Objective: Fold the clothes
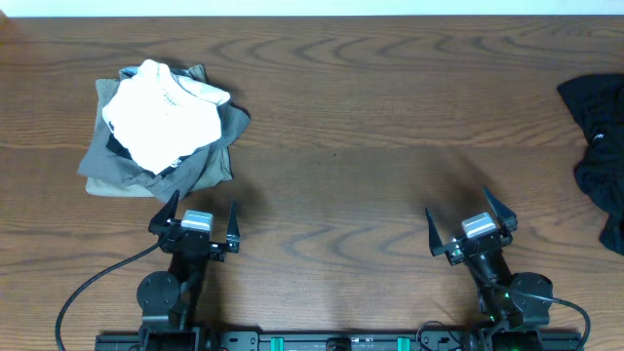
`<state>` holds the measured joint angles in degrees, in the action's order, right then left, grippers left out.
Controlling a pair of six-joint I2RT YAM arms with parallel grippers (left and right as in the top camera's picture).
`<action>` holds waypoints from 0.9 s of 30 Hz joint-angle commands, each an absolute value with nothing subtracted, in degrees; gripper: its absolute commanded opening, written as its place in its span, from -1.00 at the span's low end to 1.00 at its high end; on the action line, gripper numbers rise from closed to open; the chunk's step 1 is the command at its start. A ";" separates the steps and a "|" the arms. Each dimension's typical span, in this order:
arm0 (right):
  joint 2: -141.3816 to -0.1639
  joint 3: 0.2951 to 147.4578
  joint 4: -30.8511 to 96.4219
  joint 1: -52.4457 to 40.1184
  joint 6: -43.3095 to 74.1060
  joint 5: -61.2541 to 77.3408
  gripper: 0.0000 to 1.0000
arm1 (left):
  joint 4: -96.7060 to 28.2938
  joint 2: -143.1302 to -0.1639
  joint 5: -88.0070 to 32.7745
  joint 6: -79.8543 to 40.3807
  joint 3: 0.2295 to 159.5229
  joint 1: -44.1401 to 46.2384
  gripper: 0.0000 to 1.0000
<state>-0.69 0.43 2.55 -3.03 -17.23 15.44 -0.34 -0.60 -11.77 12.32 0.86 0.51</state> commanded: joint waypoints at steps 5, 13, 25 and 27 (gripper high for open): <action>-0.38 0.32 2.81 -2.55 -17.63 15.66 0.98 | -2.81 -0.62 -12.36 13.06 0.23 0.73 0.96; -0.38 0.32 2.79 -2.55 -17.63 15.66 0.98 | -2.81 -0.62 -12.36 13.04 0.23 0.73 0.96; -0.38 0.32 2.46 -2.55 -17.61 22.68 0.99 | -2.76 -0.62 -16.93 3.49 0.27 0.73 0.96; -0.38 0.32 1.39 -2.55 -17.61 28.08 0.99 | -2.72 -0.62 -17.15 -1.43 0.27 0.73 0.96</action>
